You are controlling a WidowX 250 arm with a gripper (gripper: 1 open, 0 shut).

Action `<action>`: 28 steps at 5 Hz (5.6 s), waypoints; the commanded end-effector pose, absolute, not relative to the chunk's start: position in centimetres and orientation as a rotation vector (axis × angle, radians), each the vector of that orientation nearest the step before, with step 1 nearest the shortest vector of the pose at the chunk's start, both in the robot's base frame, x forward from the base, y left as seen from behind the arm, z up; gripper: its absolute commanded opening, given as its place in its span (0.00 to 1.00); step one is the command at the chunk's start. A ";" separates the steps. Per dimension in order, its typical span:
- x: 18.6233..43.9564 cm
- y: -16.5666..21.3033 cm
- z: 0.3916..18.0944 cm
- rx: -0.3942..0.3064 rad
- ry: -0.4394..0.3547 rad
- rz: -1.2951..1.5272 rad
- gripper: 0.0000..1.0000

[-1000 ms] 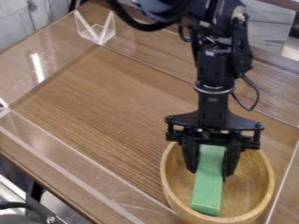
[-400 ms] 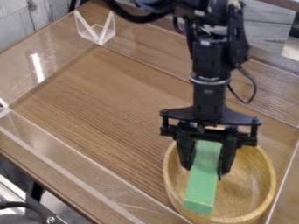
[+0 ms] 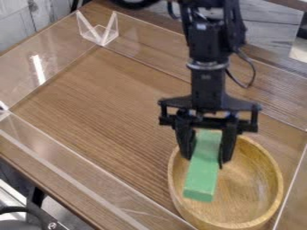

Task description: Remove the green block from inside the brown bowl and put it on the table

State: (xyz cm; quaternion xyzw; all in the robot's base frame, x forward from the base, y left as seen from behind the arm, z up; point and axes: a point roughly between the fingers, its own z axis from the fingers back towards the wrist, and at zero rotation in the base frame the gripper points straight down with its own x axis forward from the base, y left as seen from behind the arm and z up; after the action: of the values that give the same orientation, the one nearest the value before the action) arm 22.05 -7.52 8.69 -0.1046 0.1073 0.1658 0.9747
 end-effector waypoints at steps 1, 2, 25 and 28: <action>23.9 -4.7 12.4 -0.254 0.124 0.365 0.00; 25.3 -0.1 17.0 -0.285 0.075 0.405 0.00; 27.6 2.1 7.9 -0.324 -0.099 -0.013 0.00; 28.0 2.6 7.6 -0.334 -0.105 -0.015 0.00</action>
State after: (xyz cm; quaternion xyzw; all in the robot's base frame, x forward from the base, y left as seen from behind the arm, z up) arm 26.79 2.16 6.13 -0.1734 -0.0216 -0.0049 0.9846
